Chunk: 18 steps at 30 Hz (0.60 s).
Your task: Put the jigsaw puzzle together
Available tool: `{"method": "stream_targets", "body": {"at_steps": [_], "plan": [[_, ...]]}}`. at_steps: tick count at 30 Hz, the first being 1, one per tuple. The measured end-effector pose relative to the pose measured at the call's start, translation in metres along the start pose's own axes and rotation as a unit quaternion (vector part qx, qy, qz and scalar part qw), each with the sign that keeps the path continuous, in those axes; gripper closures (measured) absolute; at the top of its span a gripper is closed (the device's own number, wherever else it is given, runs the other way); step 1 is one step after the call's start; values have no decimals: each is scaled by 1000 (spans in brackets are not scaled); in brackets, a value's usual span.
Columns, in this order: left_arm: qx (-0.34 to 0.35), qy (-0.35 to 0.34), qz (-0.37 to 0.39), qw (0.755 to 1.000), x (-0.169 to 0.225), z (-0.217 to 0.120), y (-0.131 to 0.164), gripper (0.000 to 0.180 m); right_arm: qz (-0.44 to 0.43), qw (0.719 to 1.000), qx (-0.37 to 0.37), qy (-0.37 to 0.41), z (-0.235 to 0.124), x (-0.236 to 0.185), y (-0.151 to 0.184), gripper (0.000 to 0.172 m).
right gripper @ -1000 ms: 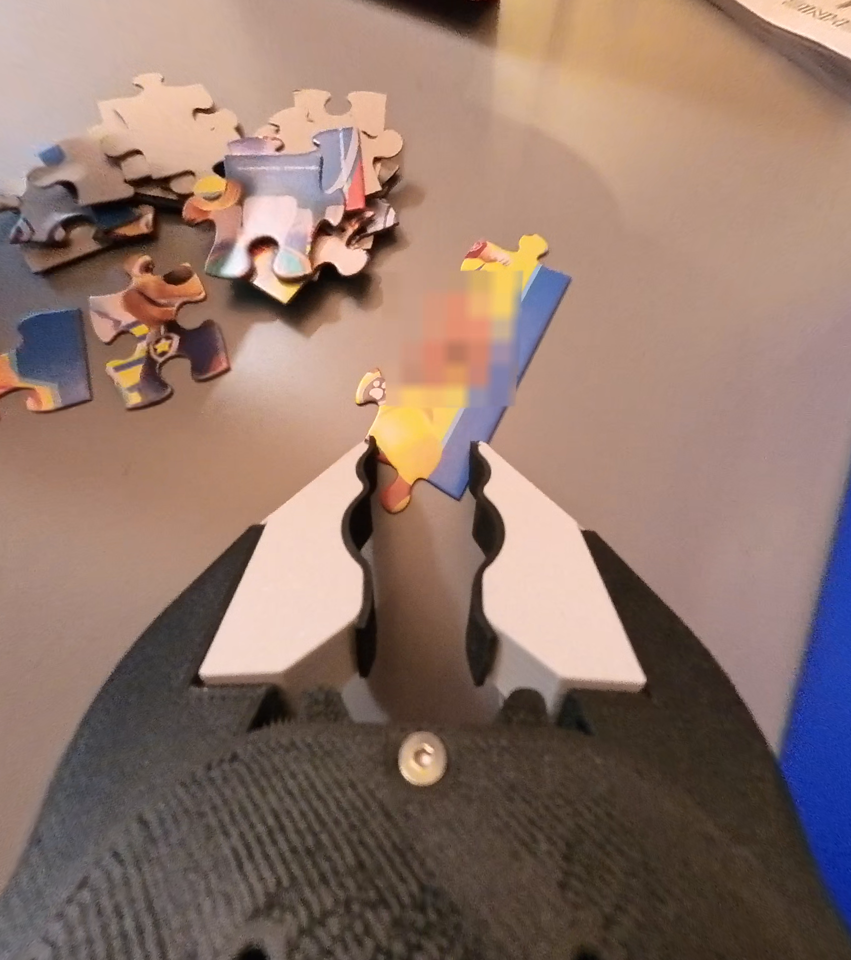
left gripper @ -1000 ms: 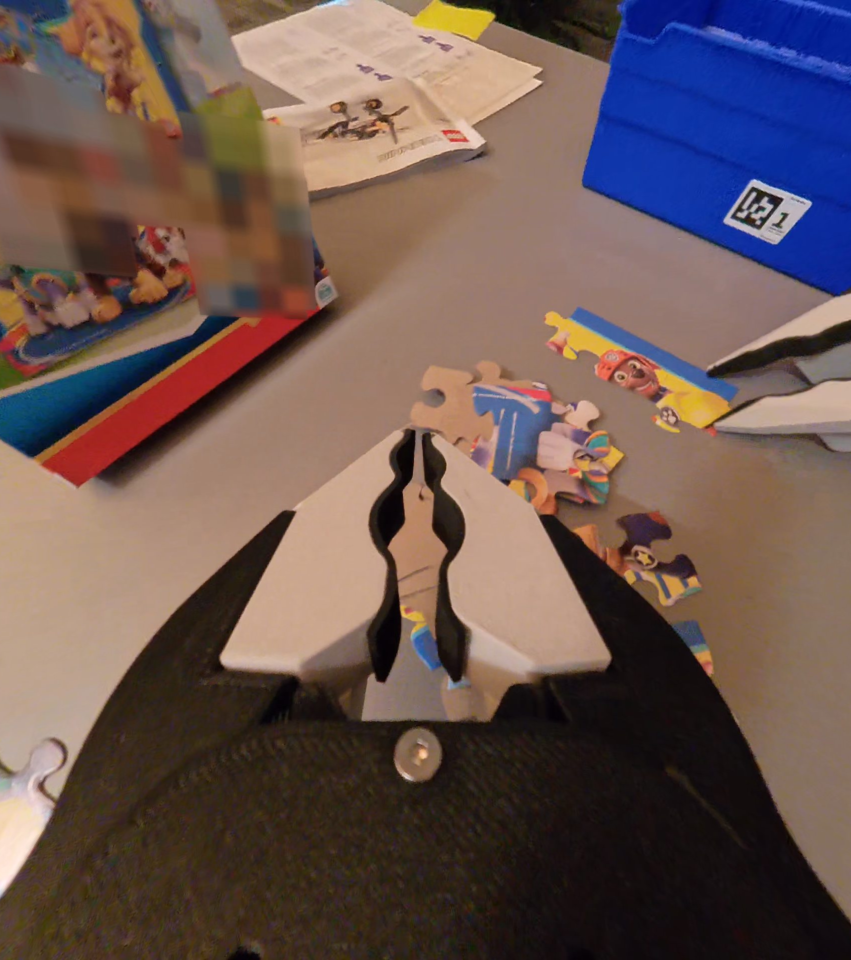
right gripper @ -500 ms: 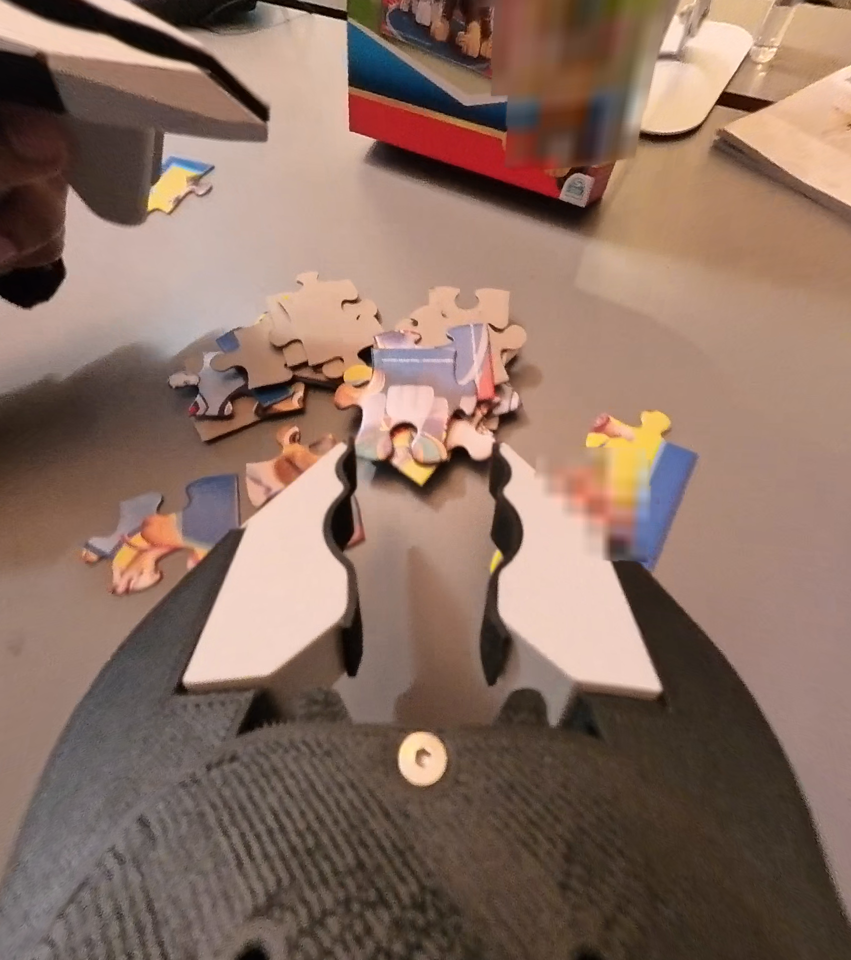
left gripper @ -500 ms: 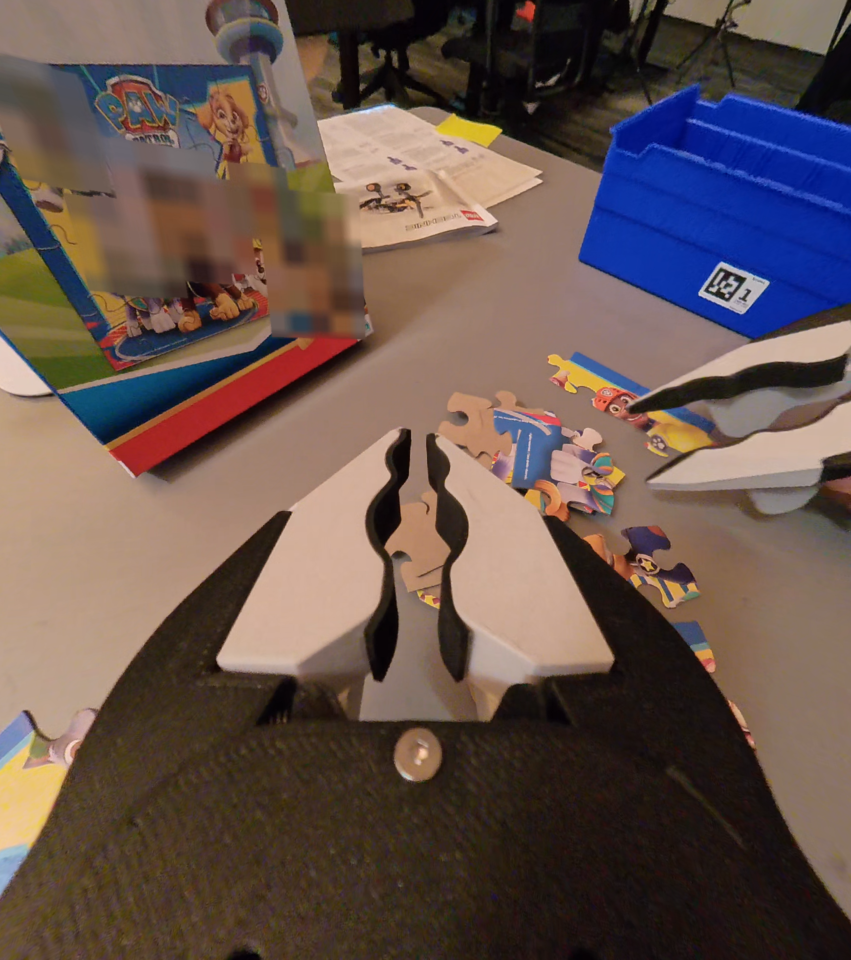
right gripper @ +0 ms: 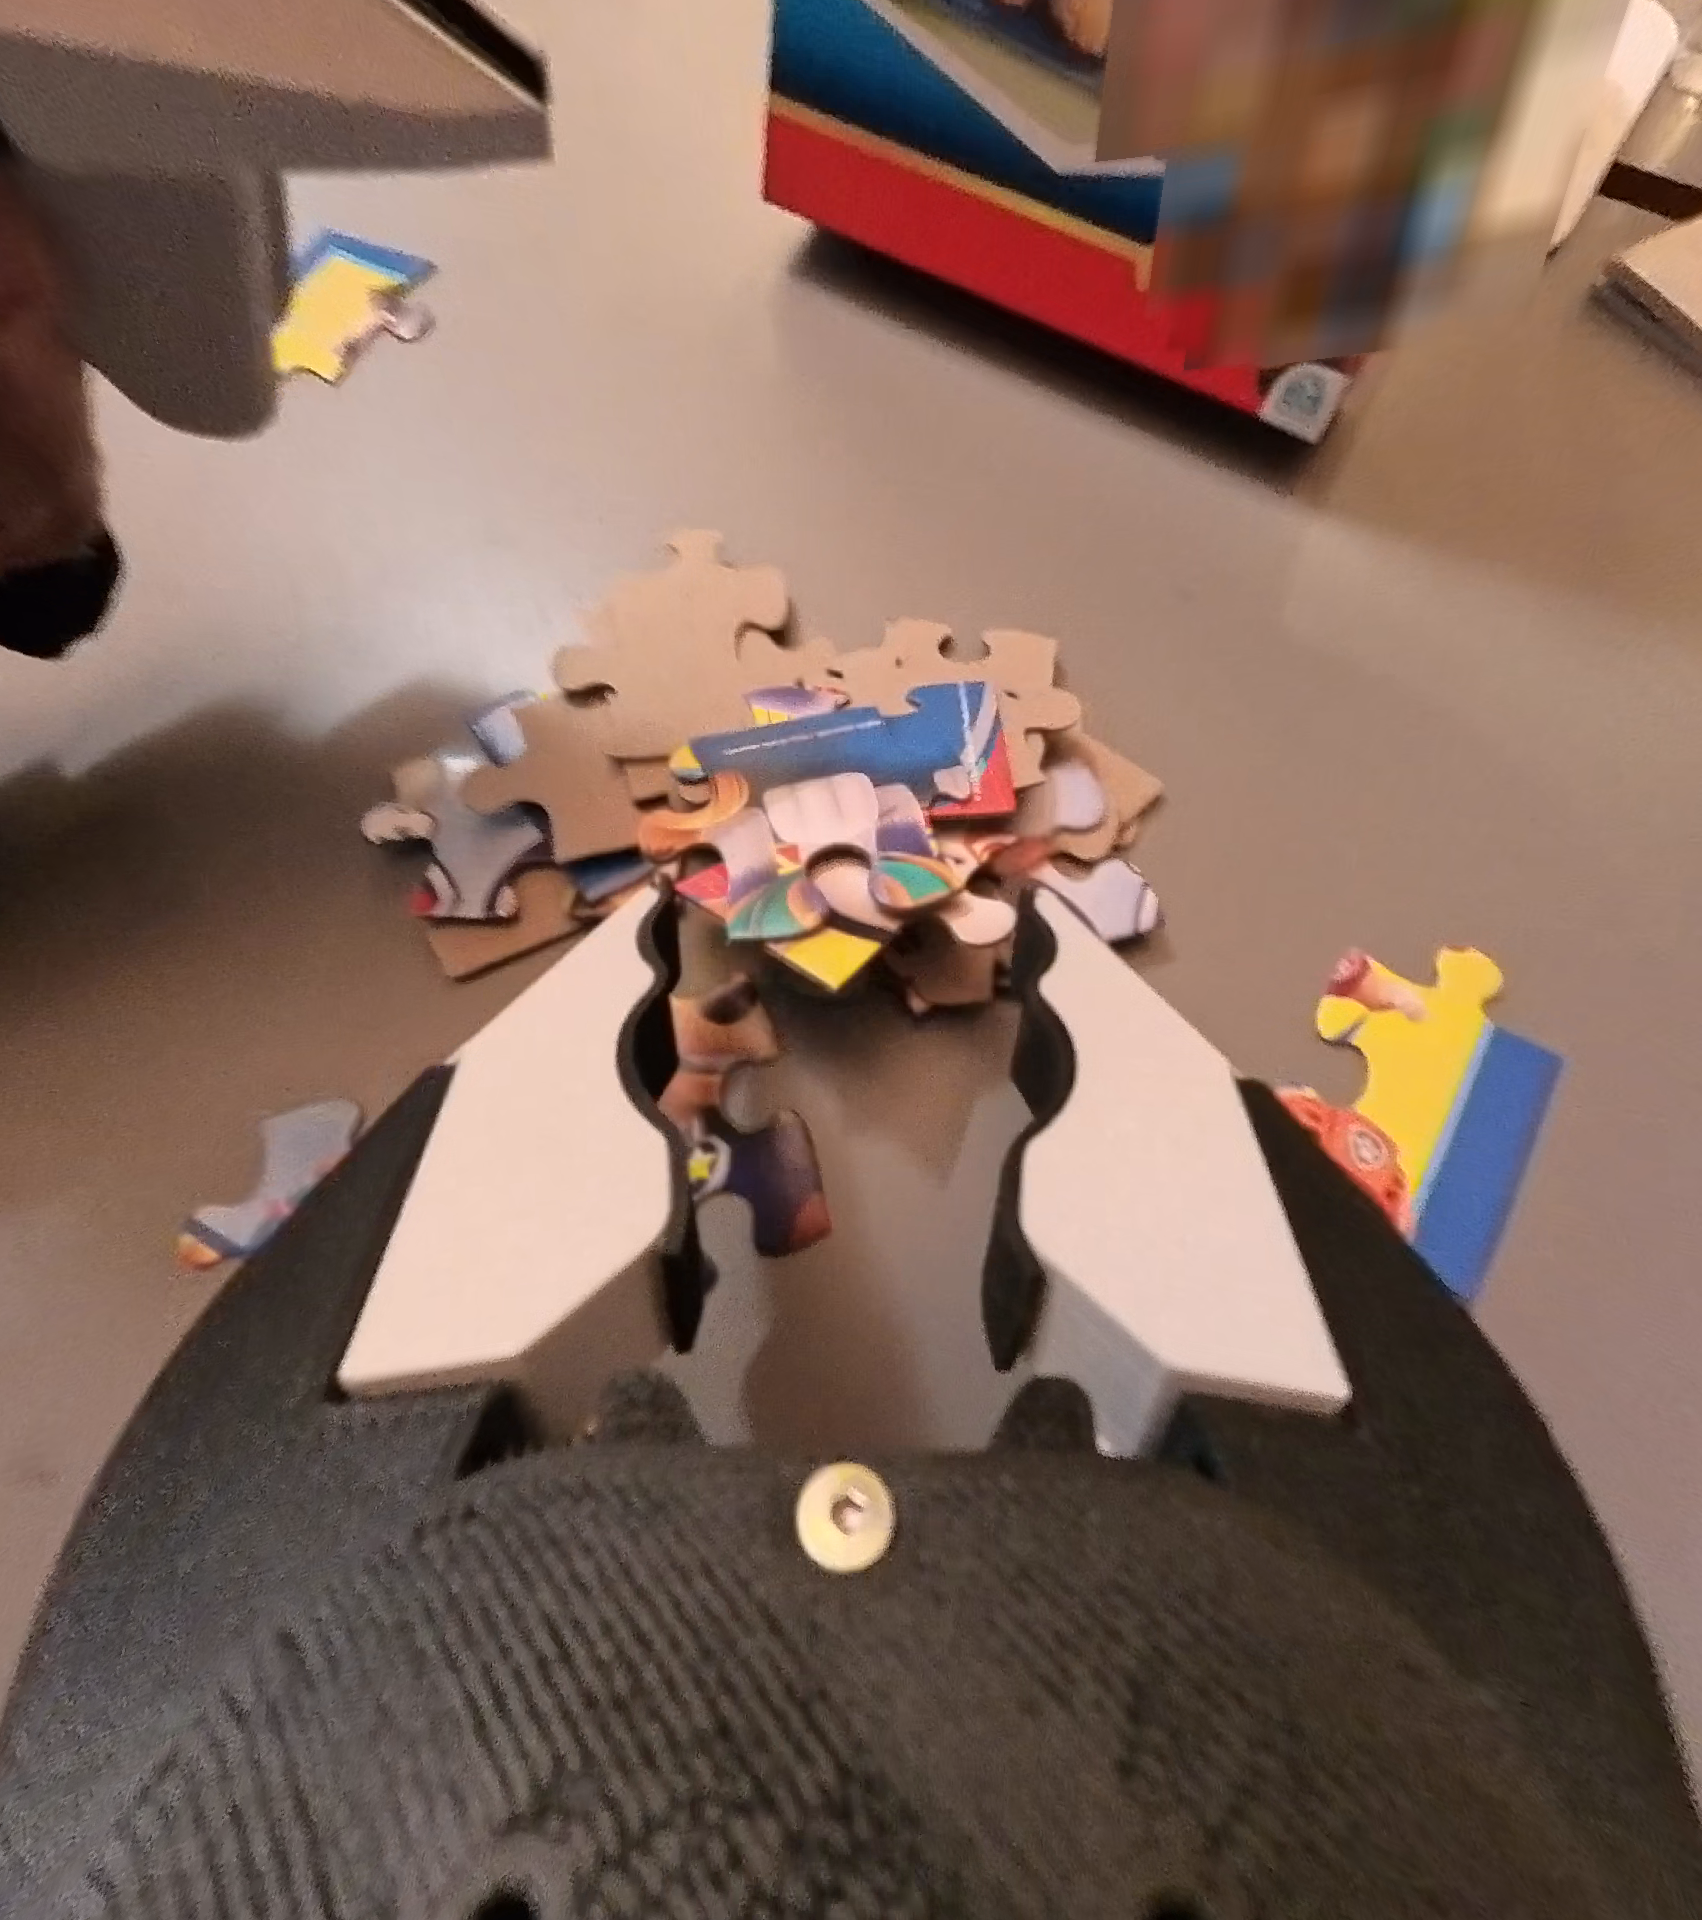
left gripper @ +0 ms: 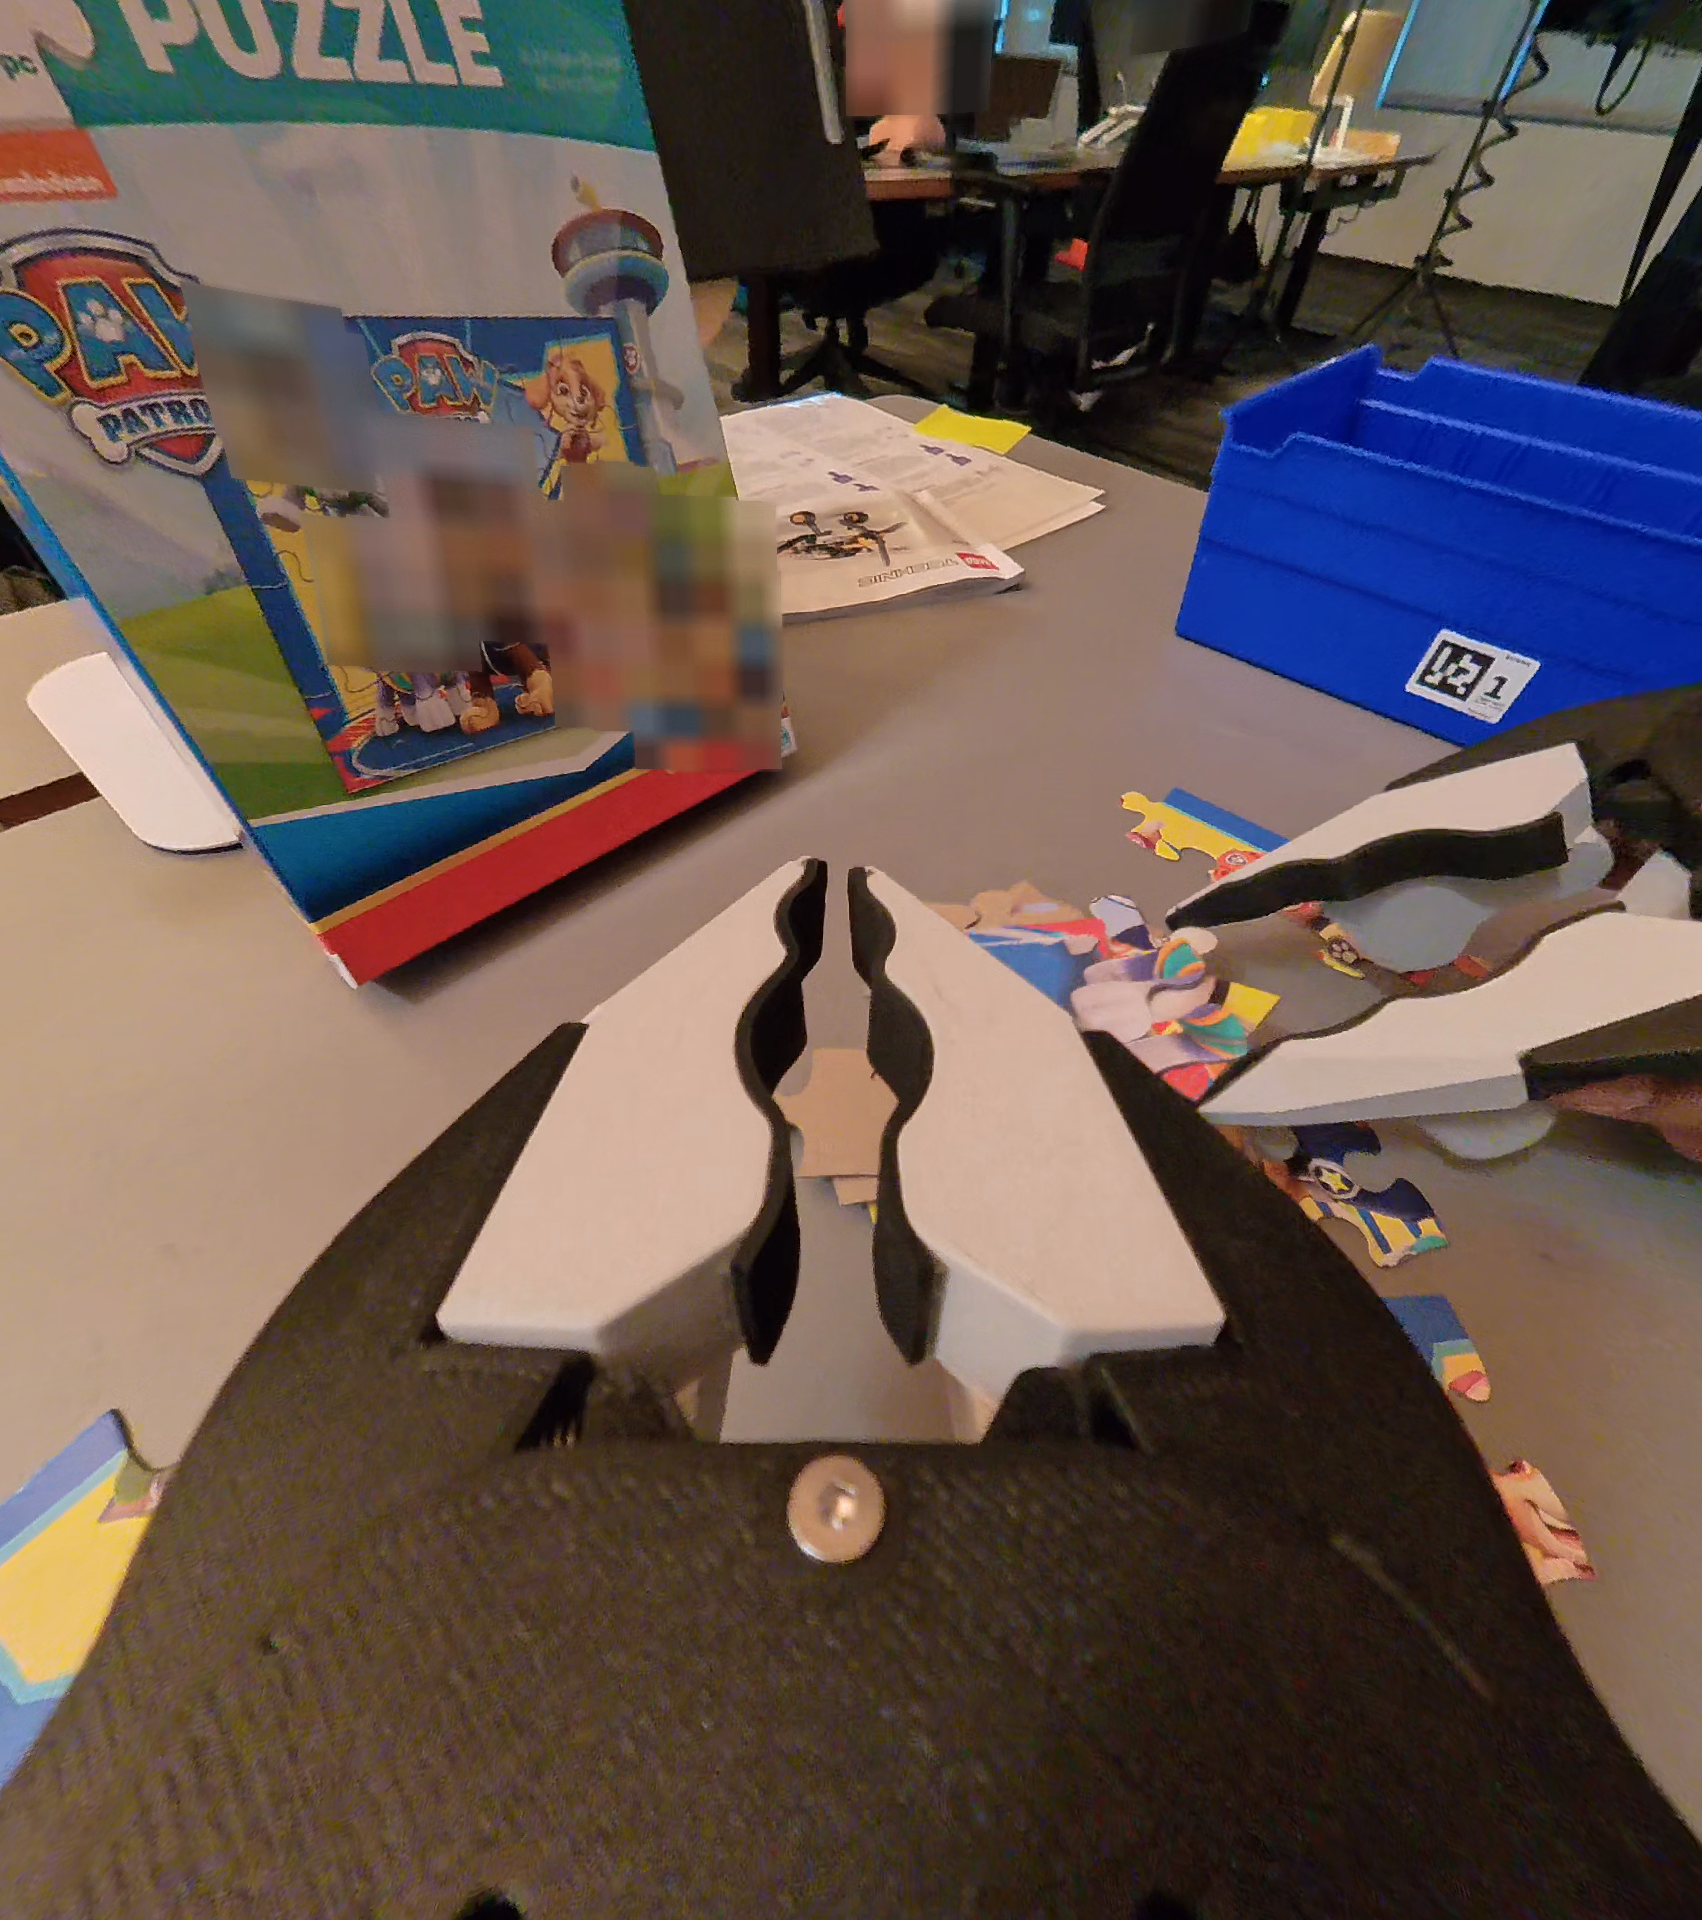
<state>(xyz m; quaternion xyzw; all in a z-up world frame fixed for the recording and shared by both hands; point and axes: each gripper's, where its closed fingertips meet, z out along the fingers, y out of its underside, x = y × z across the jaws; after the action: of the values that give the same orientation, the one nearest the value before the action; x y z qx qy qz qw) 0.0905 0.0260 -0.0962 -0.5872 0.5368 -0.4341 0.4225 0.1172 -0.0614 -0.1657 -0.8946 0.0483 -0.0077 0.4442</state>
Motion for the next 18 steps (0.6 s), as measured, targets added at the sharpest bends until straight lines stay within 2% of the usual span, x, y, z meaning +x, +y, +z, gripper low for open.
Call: {"method": "stream_targets", "body": {"at_steps": [11, 18], "plan": [[7, 16, -5, 1000, 7, -1, -4, 177, -20, 996, 42, -71, 5, -39, -22, 108], [8, 20, 0, 1000, 8, -2, -5, 177, -82, 987, 119, -68, -19, -43, -32, 108]]}}
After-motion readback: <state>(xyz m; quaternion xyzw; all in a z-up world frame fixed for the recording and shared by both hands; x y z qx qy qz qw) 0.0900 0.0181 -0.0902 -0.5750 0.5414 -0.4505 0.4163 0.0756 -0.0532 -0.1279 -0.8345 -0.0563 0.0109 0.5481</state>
